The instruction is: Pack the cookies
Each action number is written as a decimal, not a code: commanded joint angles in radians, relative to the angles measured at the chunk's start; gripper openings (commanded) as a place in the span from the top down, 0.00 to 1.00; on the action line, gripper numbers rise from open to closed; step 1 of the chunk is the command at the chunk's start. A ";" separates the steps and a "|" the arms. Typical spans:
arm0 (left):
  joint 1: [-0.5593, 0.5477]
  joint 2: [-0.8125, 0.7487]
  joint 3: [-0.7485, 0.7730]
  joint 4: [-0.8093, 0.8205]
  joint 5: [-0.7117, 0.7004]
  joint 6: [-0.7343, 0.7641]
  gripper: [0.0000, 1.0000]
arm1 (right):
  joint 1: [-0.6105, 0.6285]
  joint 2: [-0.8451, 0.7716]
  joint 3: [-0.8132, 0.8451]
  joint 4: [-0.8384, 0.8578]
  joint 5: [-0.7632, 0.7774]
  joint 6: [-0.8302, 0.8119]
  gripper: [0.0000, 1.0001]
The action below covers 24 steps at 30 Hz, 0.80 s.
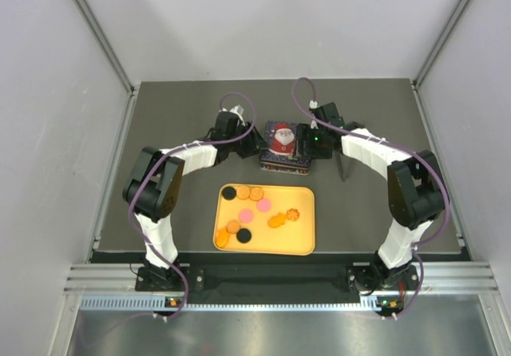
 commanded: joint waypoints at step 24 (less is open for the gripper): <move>-0.045 0.052 -0.048 -0.170 0.007 0.022 1.00 | 0.134 -0.082 0.127 0.129 -0.017 0.011 0.53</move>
